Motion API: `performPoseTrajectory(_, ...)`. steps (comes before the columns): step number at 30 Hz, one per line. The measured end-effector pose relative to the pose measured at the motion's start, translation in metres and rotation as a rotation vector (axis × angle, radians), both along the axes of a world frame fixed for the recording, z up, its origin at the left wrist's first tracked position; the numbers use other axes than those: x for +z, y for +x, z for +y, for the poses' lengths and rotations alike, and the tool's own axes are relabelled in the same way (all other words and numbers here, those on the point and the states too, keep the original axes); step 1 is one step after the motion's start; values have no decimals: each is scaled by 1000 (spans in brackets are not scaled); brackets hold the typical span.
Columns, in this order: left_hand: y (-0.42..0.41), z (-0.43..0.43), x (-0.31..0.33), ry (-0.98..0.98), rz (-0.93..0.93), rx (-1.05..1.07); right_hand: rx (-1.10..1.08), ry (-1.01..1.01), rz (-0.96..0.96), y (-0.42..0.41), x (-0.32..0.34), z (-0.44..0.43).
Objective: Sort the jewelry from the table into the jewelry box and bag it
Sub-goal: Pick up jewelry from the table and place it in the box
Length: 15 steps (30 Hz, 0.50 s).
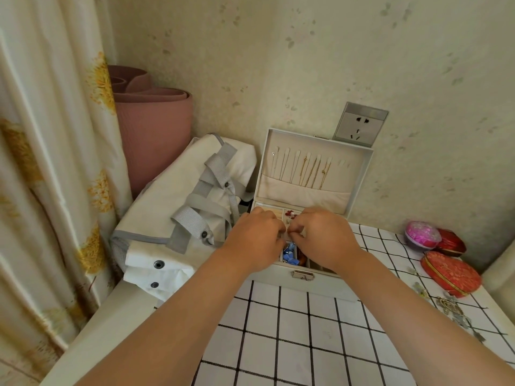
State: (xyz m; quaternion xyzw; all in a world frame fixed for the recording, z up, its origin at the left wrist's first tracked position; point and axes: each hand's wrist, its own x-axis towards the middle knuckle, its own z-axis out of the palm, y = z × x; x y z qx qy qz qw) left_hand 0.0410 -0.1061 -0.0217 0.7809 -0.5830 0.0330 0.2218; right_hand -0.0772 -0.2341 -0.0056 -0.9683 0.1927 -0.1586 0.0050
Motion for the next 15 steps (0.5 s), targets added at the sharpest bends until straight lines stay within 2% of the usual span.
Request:
performPoseTrajectory(6, -1, -3, -1, 3, -40, 18, -44, 153, -54, -7, -2, -3)
performPoseTrajectory(15, -2, -2, -2, 17, -18, -9, -162, 144, 13, 6, -1, 3)
